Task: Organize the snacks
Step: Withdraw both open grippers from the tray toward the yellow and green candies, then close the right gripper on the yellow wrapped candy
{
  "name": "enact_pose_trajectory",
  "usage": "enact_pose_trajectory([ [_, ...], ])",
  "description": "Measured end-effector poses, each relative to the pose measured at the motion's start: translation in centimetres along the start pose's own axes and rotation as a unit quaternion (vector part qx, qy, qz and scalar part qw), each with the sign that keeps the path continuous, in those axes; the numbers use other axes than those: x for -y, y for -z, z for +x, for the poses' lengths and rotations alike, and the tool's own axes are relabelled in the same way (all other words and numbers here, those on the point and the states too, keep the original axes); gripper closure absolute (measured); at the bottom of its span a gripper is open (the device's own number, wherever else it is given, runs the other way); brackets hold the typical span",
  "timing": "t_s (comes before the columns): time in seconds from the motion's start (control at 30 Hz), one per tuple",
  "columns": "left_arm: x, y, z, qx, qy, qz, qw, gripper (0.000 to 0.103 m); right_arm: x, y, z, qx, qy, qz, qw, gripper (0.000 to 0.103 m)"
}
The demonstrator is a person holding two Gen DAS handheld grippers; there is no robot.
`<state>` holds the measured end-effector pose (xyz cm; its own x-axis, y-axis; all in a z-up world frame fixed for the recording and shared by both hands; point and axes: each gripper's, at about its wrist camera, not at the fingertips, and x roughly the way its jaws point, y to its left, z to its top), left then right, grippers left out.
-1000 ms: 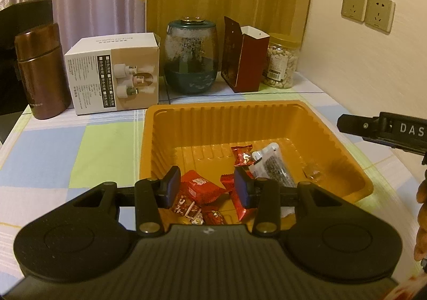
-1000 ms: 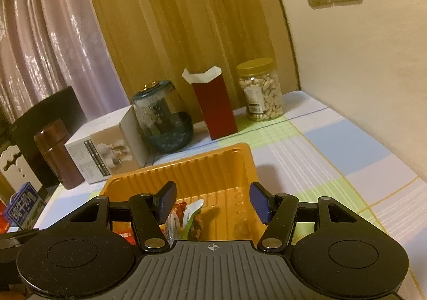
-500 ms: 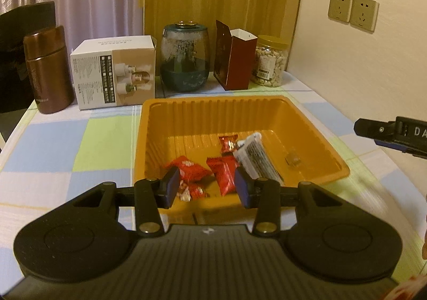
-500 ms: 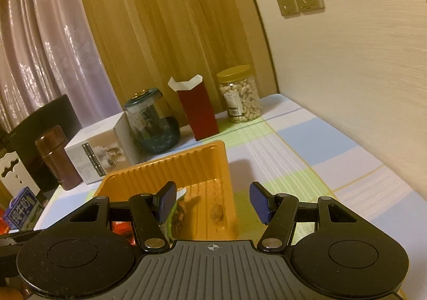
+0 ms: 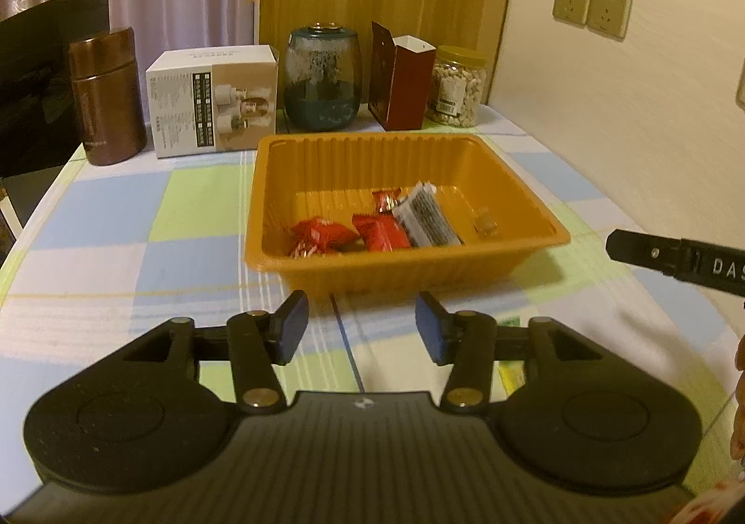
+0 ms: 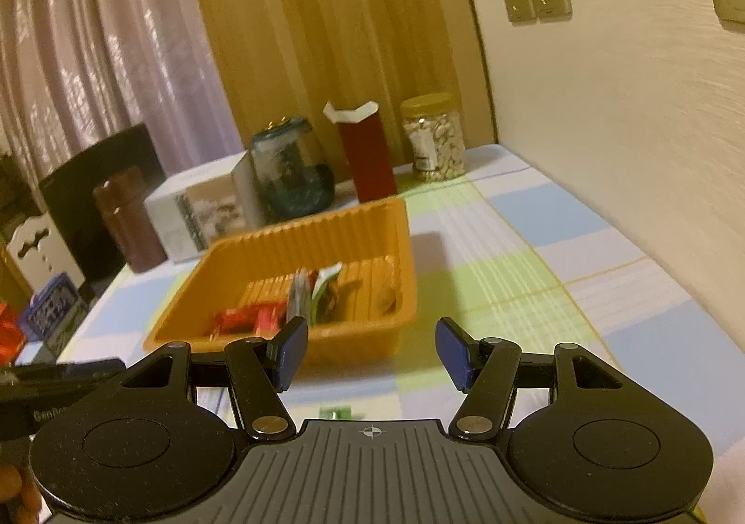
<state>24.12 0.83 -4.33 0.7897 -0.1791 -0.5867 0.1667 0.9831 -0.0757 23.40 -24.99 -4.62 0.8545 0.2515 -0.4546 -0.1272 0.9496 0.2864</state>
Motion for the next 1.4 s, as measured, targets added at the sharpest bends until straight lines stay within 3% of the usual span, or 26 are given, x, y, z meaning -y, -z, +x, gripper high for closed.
enact_pose_trajectory([
  [0.23, -0.1, 2.4, -1.9, -0.011, -0.004, 0.000, 0.9999, 0.047, -0.2, 2.8, -1.8, -0.021, -0.003, -0.019, 1.000, 0.042],
  [0.5, -1.2, 4.4, -3.3, -0.014, -0.018, -0.016, 0.9996, 0.018, -0.7, 5.4, -2.2, -0.051, -0.011, -0.062, 0.997, 0.042],
  [0.9, -1.4, 4.5, -2.5, -0.032, -0.008, -0.032, 0.9990, 0.014, -3.3, 8.0, 0.8, -0.093, -0.031, -0.134, 0.986, 0.042],
  [1.27, -1.2, 4.2, -1.4, -0.032, 0.005, -0.047, 0.9984, 0.011, -3.6, 8.0, 4.9, -0.113, -0.020, -0.085, 0.990, 0.042],
  [1.4, -1.0, 4.1, -1.0, -0.034, 0.010, -0.048, 0.9982, 0.011, -3.9, 8.3, 5.7, -0.106, 0.006, -0.092, 0.990, 0.042],
])
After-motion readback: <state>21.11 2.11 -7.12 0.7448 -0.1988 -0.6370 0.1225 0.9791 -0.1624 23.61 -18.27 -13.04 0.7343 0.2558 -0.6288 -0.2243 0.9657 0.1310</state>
